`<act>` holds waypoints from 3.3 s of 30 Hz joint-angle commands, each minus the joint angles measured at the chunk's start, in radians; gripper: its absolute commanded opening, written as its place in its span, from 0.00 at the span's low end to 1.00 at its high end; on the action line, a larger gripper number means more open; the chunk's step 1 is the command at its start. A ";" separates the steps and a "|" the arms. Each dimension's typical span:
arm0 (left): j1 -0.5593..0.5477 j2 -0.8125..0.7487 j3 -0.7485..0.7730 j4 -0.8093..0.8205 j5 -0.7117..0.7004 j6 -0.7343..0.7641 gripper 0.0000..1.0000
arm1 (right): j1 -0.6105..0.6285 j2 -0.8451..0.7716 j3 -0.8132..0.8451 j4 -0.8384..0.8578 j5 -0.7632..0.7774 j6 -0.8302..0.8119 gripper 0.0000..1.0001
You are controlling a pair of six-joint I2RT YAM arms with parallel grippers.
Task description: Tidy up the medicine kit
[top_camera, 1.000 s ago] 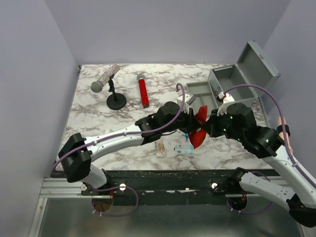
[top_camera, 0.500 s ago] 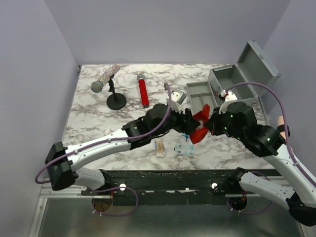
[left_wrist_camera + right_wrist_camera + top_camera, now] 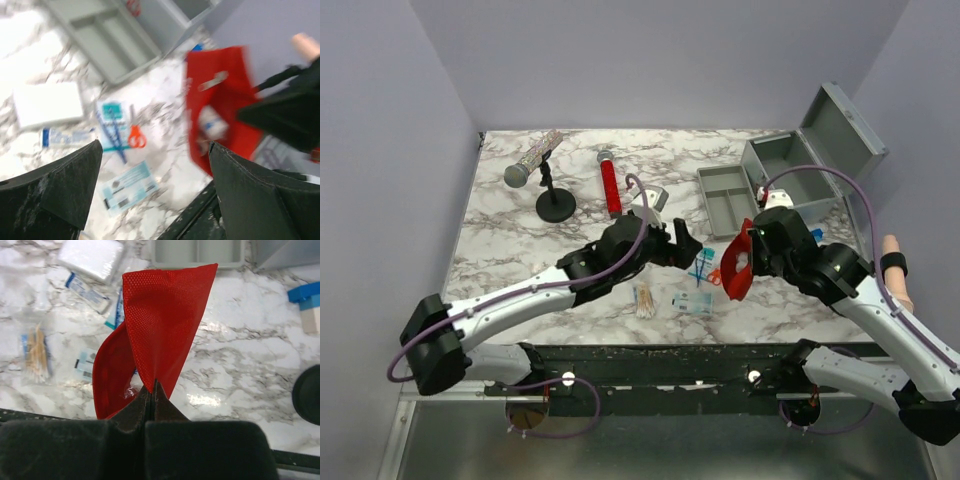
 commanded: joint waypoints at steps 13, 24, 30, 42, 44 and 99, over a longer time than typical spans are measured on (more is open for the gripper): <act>0.036 0.527 0.268 -0.227 -0.020 -0.058 0.78 | -0.005 -0.078 -0.081 -0.037 0.107 0.033 0.01; -0.010 0.738 0.466 -0.368 -0.102 -0.005 0.74 | -0.005 -0.098 -0.083 -0.037 0.090 0.016 0.01; -0.014 0.807 0.508 -0.409 -0.132 -0.001 0.72 | -0.005 -0.106 -0.087 -0.037 0.061 0.030 0.01; -0.018 0.870 0.526 -0.408 -0.109 0.022 0.53 | -0.005 -0.112 -0.089 -0.032 0.056 0.023 0.01; -0.020 0.882 0.534 -0.409 -0.105 0.027 0.50 | -0.005 -0.115 -0.090 -0.032 0.056 0.025 0.01; -0.001 0.097 -0.098 0.479 0.279 -0.193 0.13 | -0.012 0.009 -0.015 0.147 -0.232 0.154 0.01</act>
